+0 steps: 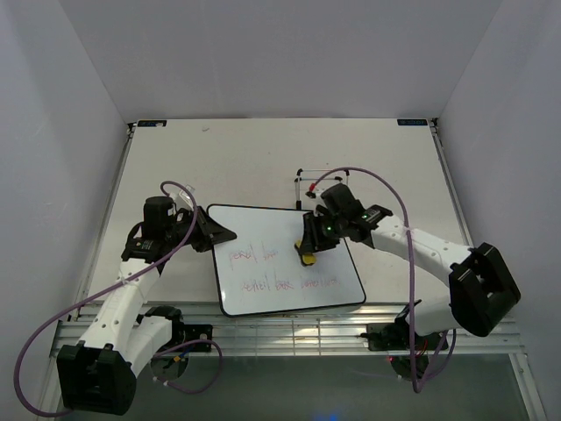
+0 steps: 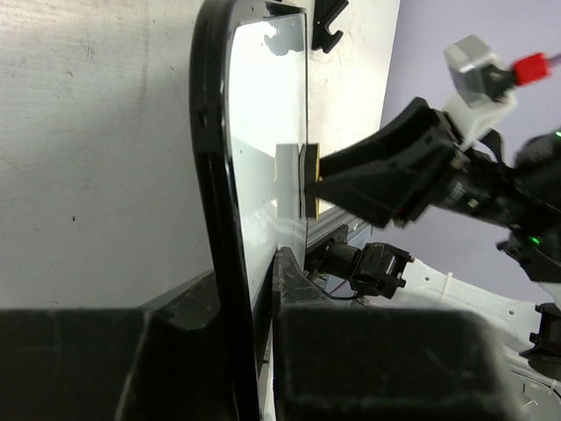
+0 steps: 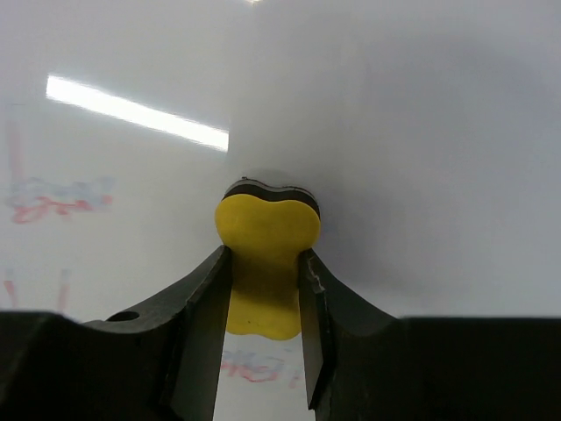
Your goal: Erase the whiteboard
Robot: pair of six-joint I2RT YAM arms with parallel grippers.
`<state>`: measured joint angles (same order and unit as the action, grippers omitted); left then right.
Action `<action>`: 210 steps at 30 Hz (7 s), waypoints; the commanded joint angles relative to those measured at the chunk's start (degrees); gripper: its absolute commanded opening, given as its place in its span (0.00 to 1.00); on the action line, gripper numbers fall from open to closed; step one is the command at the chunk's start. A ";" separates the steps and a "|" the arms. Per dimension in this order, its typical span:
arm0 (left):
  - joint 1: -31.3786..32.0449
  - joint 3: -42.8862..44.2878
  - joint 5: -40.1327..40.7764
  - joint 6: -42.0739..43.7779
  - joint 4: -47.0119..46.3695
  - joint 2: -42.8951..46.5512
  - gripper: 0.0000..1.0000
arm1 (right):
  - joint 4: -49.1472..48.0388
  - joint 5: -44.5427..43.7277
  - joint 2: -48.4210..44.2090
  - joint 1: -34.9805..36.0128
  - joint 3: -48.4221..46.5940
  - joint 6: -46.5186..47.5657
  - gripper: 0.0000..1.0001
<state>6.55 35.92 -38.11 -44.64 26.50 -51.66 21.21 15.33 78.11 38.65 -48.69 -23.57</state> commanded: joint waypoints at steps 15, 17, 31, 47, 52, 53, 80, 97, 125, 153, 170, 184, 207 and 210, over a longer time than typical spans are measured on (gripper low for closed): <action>-0.22 -1.29 20.71 16.08 -3.82 0.68 0.00 | 4.63 -3.64 16.65 20.78 -21.14 -0.42 0.26; -0.22 -1.29 20.27 16.08 -4.00 0.68 0.00 | 4.89 -6.00 14.19 16.12 -17.43 0.80 0.26; -0.22 -1.38 18.77 16.34 -4.44 0.24 0.00 | 4.89 -1.19 17.34 13.70 -23.98 3.98 0.25; -0.22 -1.29 18.60 16.34 -4.62 -0.11 0.00 | 12.01 -4.33 25.69 31.75 -43.86 3.70 0.25; -0.22 -1.47 18.86 16.34 -4.62 0.51 0.00 | 12.45 -9.69 23.77 27.98 -39.39 3.54 0.25; -0.22 -1.47 18.77 16.34 -4.62 0.51 0.00 | 12.10 -10.75 23.24 26.84 -36.33 3.36 0.25; -0.22 -1.21 20.18 16.08 -4.18 1.21 0.00 | 3.49 -6.53 11.47 28.76 -19.12 2.04 0.25; -0.22 -1.12 21.58 15.29 -3.65 -0.81 0.00 | -6.77 -8.14 -2.97 26.81 -2.97 -4.99 0.25; -0.13 -0.85 21.76 15.46 -3.12 -1.78 0.00 | 4.90 -14.73 -3.58 19.53 -1.39 -2.09 0.25; -0.13 -0.68 23.87 14.94 -2.60 -0.64 0.00 | 0.93 -11.72 -5.58 19.20 7.35 -3.59 0.25; -0.13 -0.15 28.35 14.14 -0.84 0.07 0.00 | 1.23 1.34 -16.57 -2.62 19.24 -2.88 0.25; -0.13 -0.24 27.56 14.23 -1.01 -0.64 0.00 | -7.59 1.55 -10.00 24.89 8.17 -6.93 0.25; -0.13 0.55 34.41 12.83 1.53 2.35 0.00 | 0.23 -3.99 -25.11 -10.34 32.43 -13.43 0.26; -0.13 0.64 34.50 12.74 1.62 2.44 0.00 | 1.02 -3.38 -24.84 -13.07 32.34 -12.29 0.26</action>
<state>6.96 35.53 -28.16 -44.21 27.35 -49.39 13.30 14.76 51.13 27.55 -19.70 -38.52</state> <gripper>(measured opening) 0.308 0.384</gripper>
